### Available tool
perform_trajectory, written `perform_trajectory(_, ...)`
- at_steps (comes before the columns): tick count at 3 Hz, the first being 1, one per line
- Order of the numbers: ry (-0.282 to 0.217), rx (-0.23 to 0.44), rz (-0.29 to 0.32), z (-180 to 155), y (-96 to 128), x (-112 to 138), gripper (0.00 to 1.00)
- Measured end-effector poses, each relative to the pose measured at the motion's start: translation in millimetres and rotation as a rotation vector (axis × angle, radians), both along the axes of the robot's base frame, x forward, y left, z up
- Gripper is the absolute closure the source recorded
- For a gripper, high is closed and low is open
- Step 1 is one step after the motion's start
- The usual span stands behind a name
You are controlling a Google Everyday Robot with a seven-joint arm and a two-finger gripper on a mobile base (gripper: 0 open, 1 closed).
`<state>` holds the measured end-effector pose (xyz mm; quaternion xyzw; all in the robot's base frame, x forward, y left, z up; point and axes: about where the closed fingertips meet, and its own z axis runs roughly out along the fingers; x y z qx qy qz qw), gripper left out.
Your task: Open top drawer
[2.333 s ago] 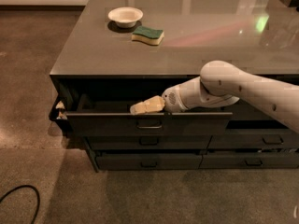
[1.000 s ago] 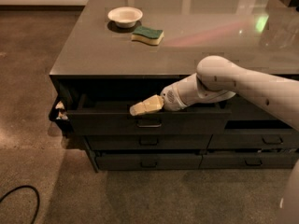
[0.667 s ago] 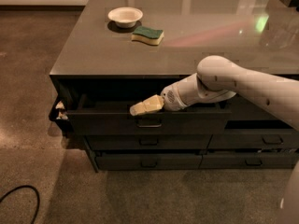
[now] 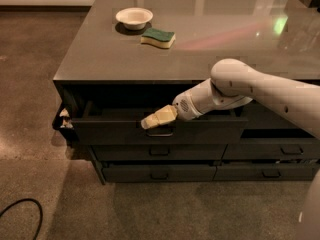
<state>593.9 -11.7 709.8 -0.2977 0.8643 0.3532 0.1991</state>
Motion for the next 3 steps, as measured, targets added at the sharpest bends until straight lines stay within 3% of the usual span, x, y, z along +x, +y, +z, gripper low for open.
perform_trajectory(2, -0.105, -0.023, 0.121, 5.8, -10.5, -17.0, 0.0)
perform_trajectory(3, -0.111, -0.043, 0.156, 6.4, -14.7, -22.6, 0.0)
